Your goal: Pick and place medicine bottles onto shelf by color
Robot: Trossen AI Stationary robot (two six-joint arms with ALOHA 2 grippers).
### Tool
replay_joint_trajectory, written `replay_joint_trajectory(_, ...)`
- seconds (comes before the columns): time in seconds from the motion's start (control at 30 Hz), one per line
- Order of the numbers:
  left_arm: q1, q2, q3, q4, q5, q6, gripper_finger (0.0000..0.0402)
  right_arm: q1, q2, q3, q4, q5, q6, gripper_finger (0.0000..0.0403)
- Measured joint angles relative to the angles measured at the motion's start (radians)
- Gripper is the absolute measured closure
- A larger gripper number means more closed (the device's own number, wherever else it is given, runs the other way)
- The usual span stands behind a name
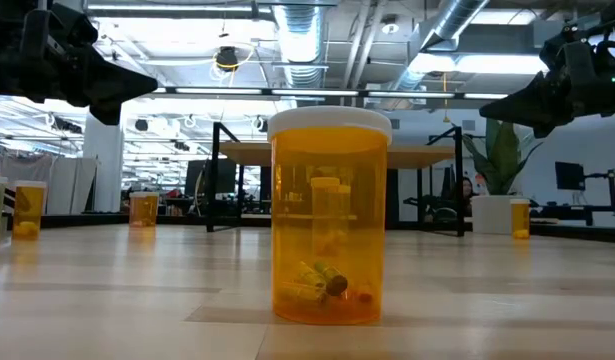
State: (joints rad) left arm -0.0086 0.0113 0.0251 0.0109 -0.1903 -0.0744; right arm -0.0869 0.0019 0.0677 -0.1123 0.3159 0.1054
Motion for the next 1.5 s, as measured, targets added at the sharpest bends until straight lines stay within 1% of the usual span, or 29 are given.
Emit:
replay_joint_trajectory(1.13,0.000,0.000,0.000,0.000,0.000,0.000,0.0401,0.000,0.000,0.000,0.000,0.000,0.000,0.0390)
replay_joint_trajectory(1.43,0.000,0.000,0.000,0.000,0.000,0.000,0.0401,-0.001,0.001,-0.001,0.049,-0.001,-0.001,0.0390)
replay_joint_trajectory(1.5,0.000,0.000,0.000,0.000,0.000,0.000,0.0401,0.000,0.004,-0.003,0.045,0.012,0.026,0.0390)
